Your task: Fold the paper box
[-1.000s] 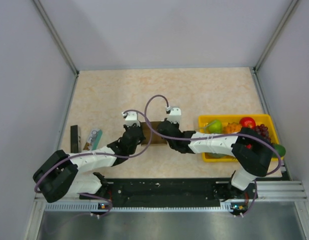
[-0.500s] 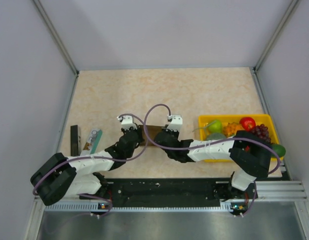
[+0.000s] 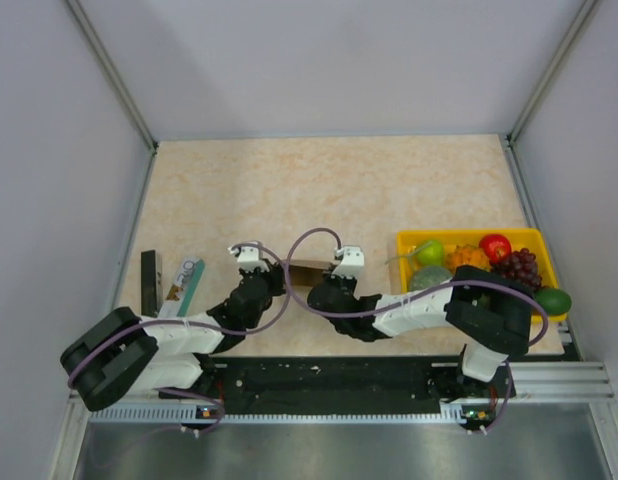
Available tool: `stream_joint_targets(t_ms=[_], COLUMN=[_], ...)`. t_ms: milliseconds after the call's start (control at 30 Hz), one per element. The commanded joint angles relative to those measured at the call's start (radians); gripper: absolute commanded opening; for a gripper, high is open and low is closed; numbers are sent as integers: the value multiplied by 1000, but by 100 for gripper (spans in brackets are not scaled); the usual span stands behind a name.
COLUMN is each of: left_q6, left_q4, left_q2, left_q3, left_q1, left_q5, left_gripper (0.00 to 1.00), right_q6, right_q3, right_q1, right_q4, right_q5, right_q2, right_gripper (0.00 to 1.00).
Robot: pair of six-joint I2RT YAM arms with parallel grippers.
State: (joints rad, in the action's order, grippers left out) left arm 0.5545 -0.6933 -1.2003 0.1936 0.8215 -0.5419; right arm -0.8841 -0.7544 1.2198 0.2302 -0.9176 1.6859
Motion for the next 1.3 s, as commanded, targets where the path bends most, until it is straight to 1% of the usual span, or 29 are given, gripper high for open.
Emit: stream_joint_targets(t_ms=[0, 133, 300, 367, 400, 467, 500, 533, 567, 633, 667, 700, 733, 767, 800, 833, 867, 900, 933, 967, 1000, 1033, 1067, 1100, 1133, 1167, 1200, 1233, 1267], left_q6=[19, 16, 10, 10, 12, 16, 21, 24, 21, 22, 24, 24, 27, 30, 31, 32, 32, 32, 32, 33, 33, 33, 33, 32, 30, 27, 27, 28, 28], left_q4=[15, -3, -34, -47, -55, -64, -67, -69, -75, -92, -94, -94, -94, -94, -95, -92, -92, -89, -89, -89, -89, -87, -81, -78, -74, -68, -63, -58, -54], left_q2=[-10, -11, -18, -19, -19, -31, -48, -56, -64, -79, -82, -84, -82, -81, -79, -76, -76, -74, -74, -74, -74, -74, -73, -73, -71, -71, -70, -68, -67], left_q3=[-65, -89, -118, -129, -134, -140, -138, -137, -137, -138, -137, -137, -138, -141, -141, -141, -143, -143, -143, -141, -141, -141, -138, -137, -132, -129, -128, -125, -125], left_q1=[22, 28, 47, 54, 64, 70, 74, 74, 76, 80, 82, 84, 84, 85, 87, 87, 88, 90, 91, 91, 94, 96, 97, 97, 100, 105, 107, 108, 111], left_q5=[89, 94, 96, 77, 71, 48, 40, 36, 33, 30, 26, 26, 23, 16, 16, 14, 13, 13, 13, 11, 7, 5, 3, 2, -1, -3, -4, -9, -13], left_gripper=[0, 0, 0, 0, 0, 0, 0, 0, 0, 0, 0, 0, 0, 0, 0, 0, 0, 0, 0, 0, 0, 0, 0, 0, 0, 0, 0, 0, 0], right_q6=[-33, -29, -1, 37, 46, 74, 82, 74, 63, 57, 53, 44, 39, 39, 63, 91, 121, 120, 108, 90, 45, 21, -1, -27, -35, -44, -62, -75, -96], right_q3=[44, 61, 113, 125, 130, 144, 151, 159, 193, 233, 274, 288, 296, 284, 271, 254, 213, 190, 170, 143, 139, 138, 112, 89, 61, 17, 0, -16, -37], right_q1=[38, 60, 73, 95, 105, 124, 133, 138, 141, 141, 141, 139, 136, 132, 116, 100, 65, 26, -99, -170, -230, -326, -347, -362, -367, -367, -368, -368, -373], right_q4=[37, 38, 34, 0, -46, -89, -156, -181, -207, -257, -270, -290, -360, -396, -431, -451, -462, -466, -463, -410, -363, -304, -239, -192, -169, -135, -44, -14, 29], right_q5=[36, 19, 66, 68, 62, 81, 97, 102, 136, 186, 213, 223, 227, 233, 237, 253, 320, 368, 444, 635, 728, 802, 904, 945, 973, 1034, 1060, 1077, 1118], right_q2=[17, 8, -64, -135, -165, -265, -302, -337, -417, -513, -607, -664, -710, -751, -837, -865, -891, -914, -913, -902, -853, -818, -777, -722, -624, -564, -513, -412, -366], right_gripper=[0, 0, 1, 9, 21, 29, 33, 39, 47, 50, 62, 67, 70, 76, 79, 84, 89, 92, 93, 93, 93, 91, 88, 87, 84, 78, 72, 65, 51])
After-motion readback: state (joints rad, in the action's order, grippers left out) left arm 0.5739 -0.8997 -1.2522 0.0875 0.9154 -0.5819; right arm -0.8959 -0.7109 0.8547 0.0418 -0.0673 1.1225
